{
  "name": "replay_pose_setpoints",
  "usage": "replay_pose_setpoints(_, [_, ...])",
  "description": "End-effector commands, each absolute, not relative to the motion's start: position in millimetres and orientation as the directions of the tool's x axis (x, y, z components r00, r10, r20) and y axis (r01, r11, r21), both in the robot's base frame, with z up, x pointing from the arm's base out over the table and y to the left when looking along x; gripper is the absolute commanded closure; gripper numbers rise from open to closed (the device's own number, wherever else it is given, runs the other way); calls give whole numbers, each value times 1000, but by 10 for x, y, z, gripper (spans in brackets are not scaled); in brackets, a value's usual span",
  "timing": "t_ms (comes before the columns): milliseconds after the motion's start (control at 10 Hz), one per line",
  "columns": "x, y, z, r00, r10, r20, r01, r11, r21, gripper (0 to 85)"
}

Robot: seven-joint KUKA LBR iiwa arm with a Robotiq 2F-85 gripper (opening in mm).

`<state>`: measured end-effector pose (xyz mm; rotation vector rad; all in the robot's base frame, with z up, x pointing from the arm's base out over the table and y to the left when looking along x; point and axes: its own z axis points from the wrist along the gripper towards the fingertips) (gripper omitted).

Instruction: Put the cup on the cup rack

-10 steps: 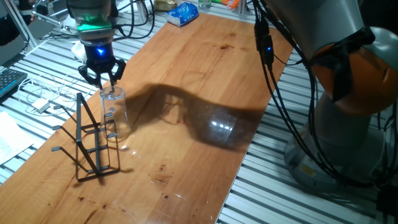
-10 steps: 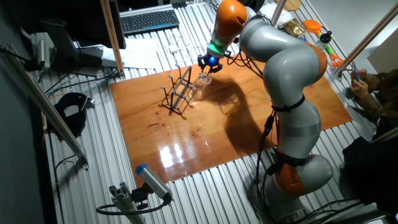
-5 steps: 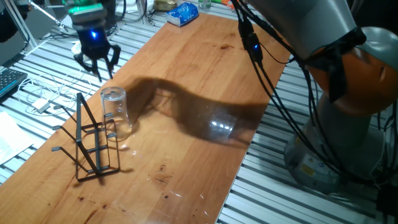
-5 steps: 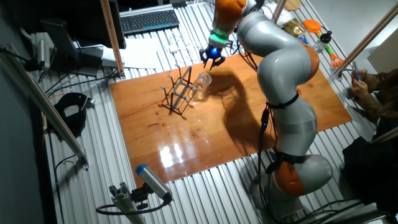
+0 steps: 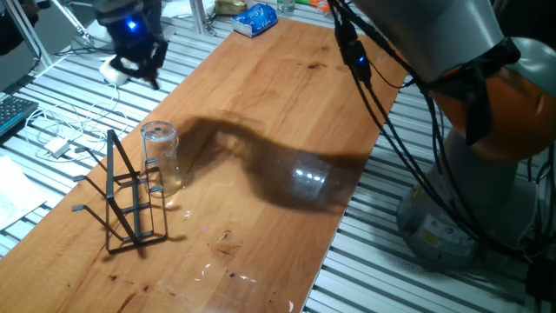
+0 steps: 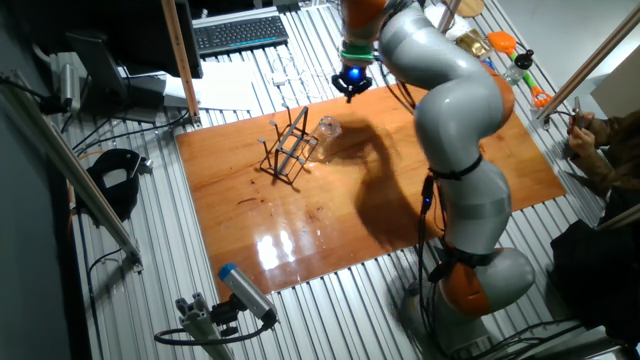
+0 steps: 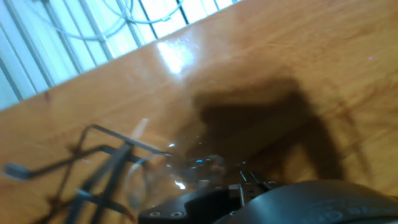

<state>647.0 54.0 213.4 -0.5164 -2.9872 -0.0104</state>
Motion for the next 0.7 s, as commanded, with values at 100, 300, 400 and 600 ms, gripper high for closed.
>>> replay_pose_setpoints(100, [6368, 123, 2025, -996, -28, 82, -27, 1000, 16, 850])
replay_pose_setpoints(300, [6270, -91, 1910, -997, -55, 55, -53, 998, 37, 850])
replay_pose_setpoints(400, [6242, -132, 1888, -997, -52, 52, -50, 997, 53, 850])
replay_pose_setpoints(600, [6211, -140, 1911, -998, -37, 52, -34, 998, 49, 850])
